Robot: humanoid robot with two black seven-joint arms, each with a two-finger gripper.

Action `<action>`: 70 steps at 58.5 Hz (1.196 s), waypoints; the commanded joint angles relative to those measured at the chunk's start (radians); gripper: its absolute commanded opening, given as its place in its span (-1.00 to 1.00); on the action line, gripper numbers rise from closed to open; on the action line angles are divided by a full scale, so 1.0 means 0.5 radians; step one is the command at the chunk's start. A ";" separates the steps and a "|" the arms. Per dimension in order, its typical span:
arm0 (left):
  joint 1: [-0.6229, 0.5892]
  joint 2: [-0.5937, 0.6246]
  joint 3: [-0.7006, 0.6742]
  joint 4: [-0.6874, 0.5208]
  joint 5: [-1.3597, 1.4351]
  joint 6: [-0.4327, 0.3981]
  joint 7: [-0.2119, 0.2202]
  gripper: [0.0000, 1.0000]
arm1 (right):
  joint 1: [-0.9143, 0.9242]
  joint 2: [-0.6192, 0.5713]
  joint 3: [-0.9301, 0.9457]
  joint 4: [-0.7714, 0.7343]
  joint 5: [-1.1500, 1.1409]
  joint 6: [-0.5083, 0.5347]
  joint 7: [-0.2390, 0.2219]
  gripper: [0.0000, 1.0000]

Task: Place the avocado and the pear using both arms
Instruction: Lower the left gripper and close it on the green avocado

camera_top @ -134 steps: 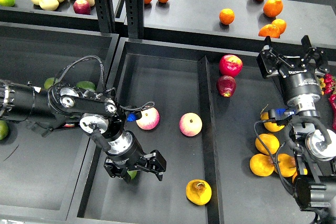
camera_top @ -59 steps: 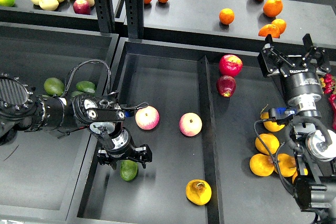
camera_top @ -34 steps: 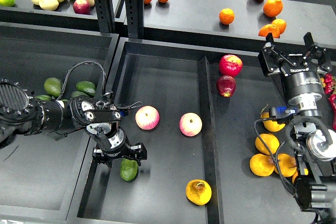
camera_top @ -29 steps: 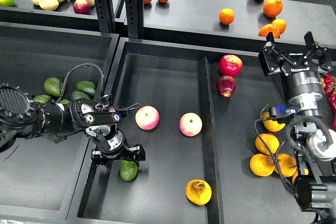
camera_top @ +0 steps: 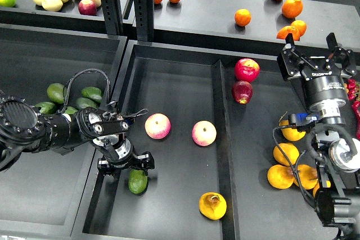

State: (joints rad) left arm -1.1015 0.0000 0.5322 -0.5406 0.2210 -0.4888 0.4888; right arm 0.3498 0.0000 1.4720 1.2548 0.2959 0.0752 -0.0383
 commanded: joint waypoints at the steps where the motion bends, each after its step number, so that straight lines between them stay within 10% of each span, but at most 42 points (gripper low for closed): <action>1: 0.013 0.000 -0.015 0.032 -0.003 0.000 0.000 0.89 | 0.000 0.000 -0.002 0.000 0.000 0.000 0.000 0.99; 53: 0.065 0.000 -0.095 0.050 -0.028 0.000 0.000 0.78 | -0.003 0.000 -0.002 0.000 0.009 0.000 0.000 0.99; 70: 0.098 0.000 -0.162 0.050 -0.028 0.000 0.000 0.40 | -0.006 0.000 -0.002 0.000 0.009 0.000 0.000 0.99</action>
State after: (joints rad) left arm -1.0550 0.0000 0.4593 -0.5152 0.2076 -0.4886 0.4889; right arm 0.3467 0.0000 1.4710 1.2549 0.3007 0.0752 -0.0383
